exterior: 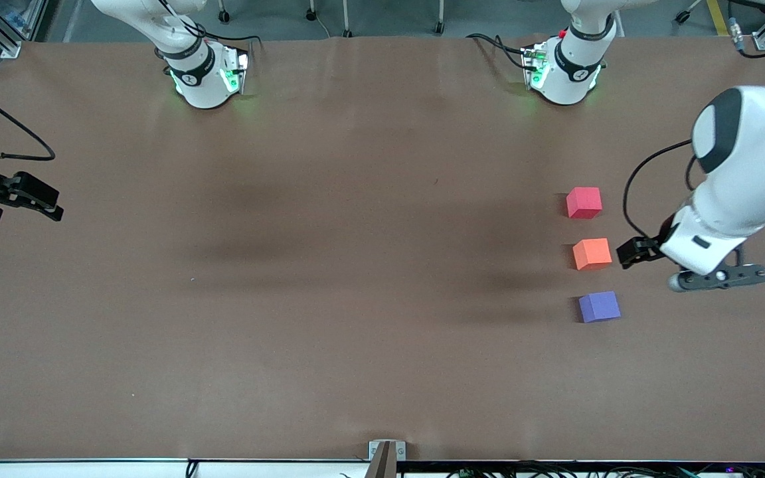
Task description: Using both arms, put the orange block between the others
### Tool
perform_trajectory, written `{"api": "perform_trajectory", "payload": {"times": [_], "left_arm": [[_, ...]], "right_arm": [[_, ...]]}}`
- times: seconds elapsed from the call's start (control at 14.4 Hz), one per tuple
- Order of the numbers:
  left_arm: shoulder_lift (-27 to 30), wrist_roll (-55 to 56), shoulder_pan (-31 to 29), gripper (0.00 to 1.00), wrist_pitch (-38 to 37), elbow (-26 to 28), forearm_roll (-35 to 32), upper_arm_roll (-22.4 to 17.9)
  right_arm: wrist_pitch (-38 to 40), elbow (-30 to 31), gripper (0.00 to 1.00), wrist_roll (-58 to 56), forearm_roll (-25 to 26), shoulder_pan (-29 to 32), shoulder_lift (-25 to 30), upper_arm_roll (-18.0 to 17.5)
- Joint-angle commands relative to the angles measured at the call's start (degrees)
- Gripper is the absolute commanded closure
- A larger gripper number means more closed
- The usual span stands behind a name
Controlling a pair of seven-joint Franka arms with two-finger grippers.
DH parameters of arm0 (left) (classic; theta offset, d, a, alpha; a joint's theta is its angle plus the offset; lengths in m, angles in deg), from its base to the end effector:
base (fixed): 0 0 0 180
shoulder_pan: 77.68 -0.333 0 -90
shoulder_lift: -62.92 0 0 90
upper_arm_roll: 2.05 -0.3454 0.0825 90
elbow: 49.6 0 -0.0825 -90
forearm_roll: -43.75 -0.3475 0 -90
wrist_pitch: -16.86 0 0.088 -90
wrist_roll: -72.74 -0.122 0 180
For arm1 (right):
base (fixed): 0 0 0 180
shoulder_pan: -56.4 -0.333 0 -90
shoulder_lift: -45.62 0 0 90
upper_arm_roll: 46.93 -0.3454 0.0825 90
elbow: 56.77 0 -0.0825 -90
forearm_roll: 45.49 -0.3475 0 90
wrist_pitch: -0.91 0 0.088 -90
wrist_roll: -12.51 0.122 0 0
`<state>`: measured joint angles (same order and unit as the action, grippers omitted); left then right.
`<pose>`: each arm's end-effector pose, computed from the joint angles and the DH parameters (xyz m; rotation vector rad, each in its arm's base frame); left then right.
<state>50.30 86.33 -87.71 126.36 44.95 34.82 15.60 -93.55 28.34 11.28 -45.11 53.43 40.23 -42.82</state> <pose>0.6021 -0.0506 0.5157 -3.0672 -0.0991 -0.1015 0.5588 -0.0097 0.6331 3.1250 0.0038 0.1080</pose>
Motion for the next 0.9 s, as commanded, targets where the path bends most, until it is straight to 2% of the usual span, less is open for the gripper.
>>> {"api": "perform_trajectory", "payload": {"times": [0.0,0.14,0.42,0.62,0.83], "left_arm": [[1.2,-3.4,-1.6,0.00,-5.8,-5.1,1.4,0.6],[3.3,-3.6,-2.4,0.00,-6.7,-5.8,4.2,0.1],[7.2,-5.4,-3.2,0.00,-9.5,-5.7,4.7,0.1],[9.5,-5.9,-1.6,0.00,-12.1,-5.4,7.3,-0.9],[11.5,-6.1,6.8,0.00,-12.7,-5.2,8.1,-9.0]], "right_arm": [[0.6,0.1,0.00,0.3,0.0,0.0,0.6,-0.2],[0.2,0.3,0.00,0.3,-0.3,0.2,0.6,-0.1],[-0.4,0.8,0.00,0.4,-0.6,0.2,1.3,-0.1],[-2.9,5.5,0.00,0.4,-0.6,0.3,4.4,-0.1],[-4.9,7.4,0.00,0.3,-0.6,0.2,5.7,0.0]]}}
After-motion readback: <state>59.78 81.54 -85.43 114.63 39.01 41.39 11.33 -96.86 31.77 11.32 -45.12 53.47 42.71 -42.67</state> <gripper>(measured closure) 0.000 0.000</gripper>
